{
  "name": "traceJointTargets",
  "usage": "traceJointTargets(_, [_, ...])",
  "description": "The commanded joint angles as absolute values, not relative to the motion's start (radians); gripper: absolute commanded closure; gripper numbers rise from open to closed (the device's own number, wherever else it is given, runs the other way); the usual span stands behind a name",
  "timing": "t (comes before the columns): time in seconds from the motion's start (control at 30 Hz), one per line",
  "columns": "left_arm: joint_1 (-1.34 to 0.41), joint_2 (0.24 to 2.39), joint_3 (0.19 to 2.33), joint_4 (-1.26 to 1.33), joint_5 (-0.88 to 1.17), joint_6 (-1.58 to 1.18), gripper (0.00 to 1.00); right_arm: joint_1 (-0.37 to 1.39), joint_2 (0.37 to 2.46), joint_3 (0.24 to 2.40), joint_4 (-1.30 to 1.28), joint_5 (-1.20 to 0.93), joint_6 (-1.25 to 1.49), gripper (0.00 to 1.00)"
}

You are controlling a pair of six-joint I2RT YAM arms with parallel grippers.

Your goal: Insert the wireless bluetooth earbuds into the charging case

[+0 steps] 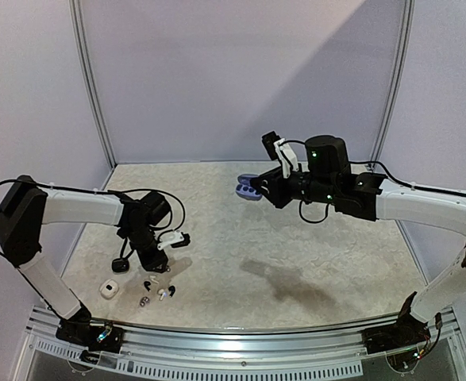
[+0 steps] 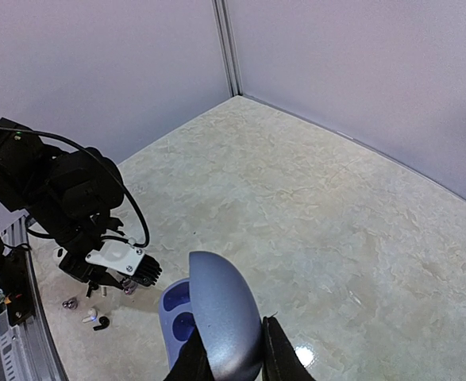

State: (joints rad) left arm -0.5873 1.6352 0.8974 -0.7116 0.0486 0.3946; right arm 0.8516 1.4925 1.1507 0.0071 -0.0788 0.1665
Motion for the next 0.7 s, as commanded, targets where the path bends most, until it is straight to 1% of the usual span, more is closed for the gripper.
traceJointTargets(0.0, [-0.600,1.656,0.887,-0.672,0.066,0.402,0.67,0.852,1.499,1.155,0.000,-0.059,0.155,0.91])
traceJointTargets(0.17, [-0.600,1.658,0.879,-0.678,0.076,0.399,0.79,0.852,1.500,1.156,0.000,-0.054,0.146,0.91])
traceJointTargets(0.33, [-0.600,1.657,0.891,-0.692,0.081,0.388,0.86,0.852,1.500,1.156,0.000,-0.050,0.142,0.91])
traceJointTargets(0.43, [-0.601,1.662,0.923,-0.705,0.091,0.358,0.93,0.852,1.500,1.156,-0.027,-0.039,0.141,0.91])
traceJointTargets(0.57, [-0.624,1.694,1.009,-0.739,0.119,0.315,0.98,0.852,1.495,1.146,-0.035,-0.006,0.144,0.91])
traceJointTargets(0.67, [-0.673,1.740,1.075,-0.761,0.123,0.291,1.00,0.844,1.479,1.125,-0.043,0.058,0.144,0.92])
